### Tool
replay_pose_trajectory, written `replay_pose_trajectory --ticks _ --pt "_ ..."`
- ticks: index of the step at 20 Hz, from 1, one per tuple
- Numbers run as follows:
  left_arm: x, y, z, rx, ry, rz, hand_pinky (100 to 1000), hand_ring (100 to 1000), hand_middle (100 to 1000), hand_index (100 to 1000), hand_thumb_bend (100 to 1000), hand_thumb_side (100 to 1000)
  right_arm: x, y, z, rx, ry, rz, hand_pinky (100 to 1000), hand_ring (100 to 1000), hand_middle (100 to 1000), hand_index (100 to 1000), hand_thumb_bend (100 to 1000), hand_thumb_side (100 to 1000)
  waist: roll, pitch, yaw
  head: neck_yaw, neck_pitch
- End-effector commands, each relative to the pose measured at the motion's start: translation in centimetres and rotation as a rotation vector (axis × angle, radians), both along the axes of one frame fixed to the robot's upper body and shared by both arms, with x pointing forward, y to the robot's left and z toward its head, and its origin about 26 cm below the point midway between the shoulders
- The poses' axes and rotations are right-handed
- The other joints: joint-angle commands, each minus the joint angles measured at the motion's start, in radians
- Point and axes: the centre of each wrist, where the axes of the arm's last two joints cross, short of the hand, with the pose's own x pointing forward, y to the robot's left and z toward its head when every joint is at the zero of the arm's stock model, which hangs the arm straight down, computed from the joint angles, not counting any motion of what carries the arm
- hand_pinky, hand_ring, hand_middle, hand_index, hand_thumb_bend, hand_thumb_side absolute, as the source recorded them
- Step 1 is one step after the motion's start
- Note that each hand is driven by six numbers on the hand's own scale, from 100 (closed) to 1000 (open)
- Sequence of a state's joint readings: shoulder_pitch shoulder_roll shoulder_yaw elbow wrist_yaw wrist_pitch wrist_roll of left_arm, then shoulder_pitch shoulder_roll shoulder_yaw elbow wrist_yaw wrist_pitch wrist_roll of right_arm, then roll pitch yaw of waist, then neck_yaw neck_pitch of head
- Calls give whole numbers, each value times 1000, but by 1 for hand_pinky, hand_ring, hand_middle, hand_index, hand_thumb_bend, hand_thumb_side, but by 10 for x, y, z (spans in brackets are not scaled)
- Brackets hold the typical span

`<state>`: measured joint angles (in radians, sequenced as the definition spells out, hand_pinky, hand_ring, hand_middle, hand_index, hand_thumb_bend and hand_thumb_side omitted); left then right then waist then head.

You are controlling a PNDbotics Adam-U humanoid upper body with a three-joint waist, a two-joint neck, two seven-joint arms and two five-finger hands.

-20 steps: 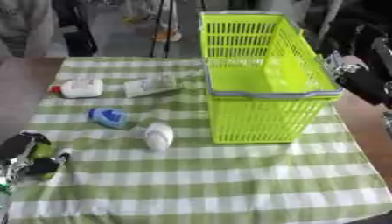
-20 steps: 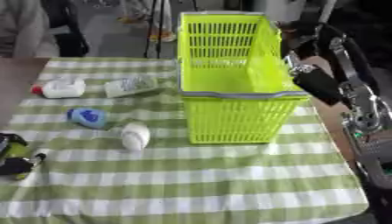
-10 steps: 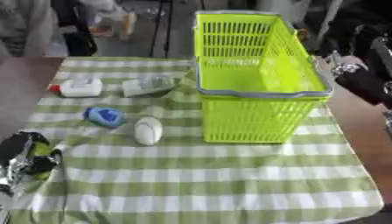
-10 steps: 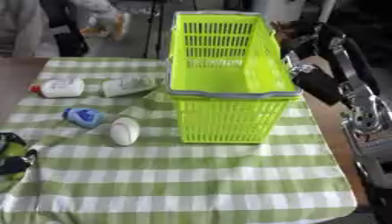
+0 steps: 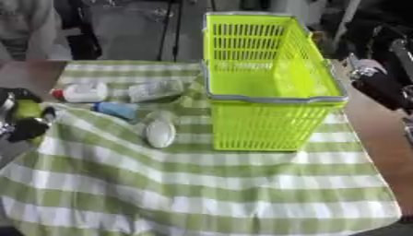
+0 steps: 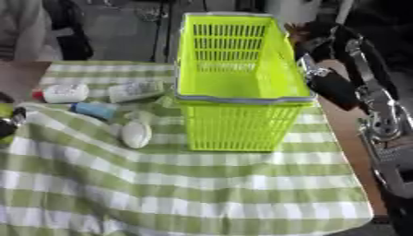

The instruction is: Pick up objects on the table and place them in the box.

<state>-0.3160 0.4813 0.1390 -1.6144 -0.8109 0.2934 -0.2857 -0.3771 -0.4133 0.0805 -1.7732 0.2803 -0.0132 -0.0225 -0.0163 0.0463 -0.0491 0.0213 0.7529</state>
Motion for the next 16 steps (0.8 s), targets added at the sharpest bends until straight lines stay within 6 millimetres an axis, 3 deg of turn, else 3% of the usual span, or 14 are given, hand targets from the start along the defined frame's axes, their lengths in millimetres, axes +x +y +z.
replay_pose_trajectory --ticks 1,6,8,11,12,16 --pt "-4 1 30 15 -77 -21 100 636 563 726 100 310 0 -4 9 -15 -26 -4 620 574 704 855 264 582 3 -11 -2 -1 -4" --pt "-3 -2 30 3 -76 -33 100 639 562 728 100 329 0 -5 9 -15 -26 -5 620 574 704 855 265 581 3 -10 -5 -2 -3" --pt "1 -7 31 -28 -89 -54 100 648 553 731 100 391 0 -4 9 -14 -26 -4 620 574 703 855 263 583 3 -11 -6 -1 -2" --pt "10 -17 31 -122 -104 -104 100 651 551 732 100 406 0 -3 8 -11 -24 0 620 574 703 855 264 582 2 -13 -7 2 -2" --pt "14 -20 31 -150 -110 -116 100 663 538 735 100 495 0 -3 8 -11 -23 1 620 574 703 855 264 582 2 -13 -8 4 -2" --pt "47 -51 35 -343 -122 -208 100 667 538 742 100 518 0 -1 6 -12 -16 12 620 573 703 856 264 582 -2 -16 -20 11 -2"
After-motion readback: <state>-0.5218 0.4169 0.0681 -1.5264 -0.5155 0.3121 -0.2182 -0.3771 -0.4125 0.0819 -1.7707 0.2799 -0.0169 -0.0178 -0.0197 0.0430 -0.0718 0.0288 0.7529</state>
